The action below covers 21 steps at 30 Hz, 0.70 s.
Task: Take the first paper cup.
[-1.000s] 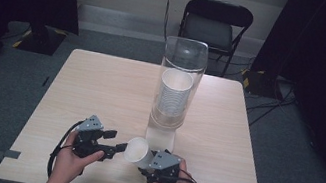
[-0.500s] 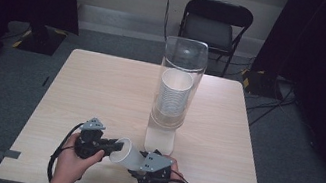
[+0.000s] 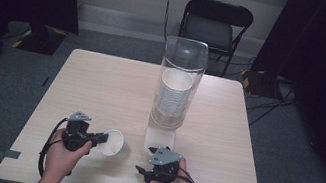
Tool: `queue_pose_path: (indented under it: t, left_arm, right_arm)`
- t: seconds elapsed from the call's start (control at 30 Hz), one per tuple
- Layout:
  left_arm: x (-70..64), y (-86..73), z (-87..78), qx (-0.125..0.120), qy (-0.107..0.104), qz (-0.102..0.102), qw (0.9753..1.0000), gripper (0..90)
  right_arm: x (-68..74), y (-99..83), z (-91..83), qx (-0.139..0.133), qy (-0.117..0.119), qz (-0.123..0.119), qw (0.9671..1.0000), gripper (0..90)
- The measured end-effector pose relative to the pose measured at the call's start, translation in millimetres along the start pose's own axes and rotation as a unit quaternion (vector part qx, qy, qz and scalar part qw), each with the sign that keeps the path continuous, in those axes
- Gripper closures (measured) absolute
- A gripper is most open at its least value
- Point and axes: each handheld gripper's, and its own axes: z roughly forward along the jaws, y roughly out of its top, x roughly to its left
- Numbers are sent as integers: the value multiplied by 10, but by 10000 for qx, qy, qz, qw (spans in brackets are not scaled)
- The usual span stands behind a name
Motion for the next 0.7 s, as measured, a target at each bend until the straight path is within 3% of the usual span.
queue_pose_path:
  t: [0.07,0.3,0.53,0.7]
  left_arm:
    - [60,-1,-25,-35,214,18,9998,862]
    - [130,4,-47,-86,418,-33,9991,832]
    - [116,12,-38,-77,404,59,9991,679]
    - [117,18,-59,-265,366,60,9990,559]
  right_arm:
    - [-69,-15,-48,-62,-68,184,9998,266]
    - [-187,-62,-109,33,-267,302,9992,275]
    - [-235,-85,-135,93,-342,400,9986,279]
    - [-261,-102,-152,104,-366,434,9983,282]
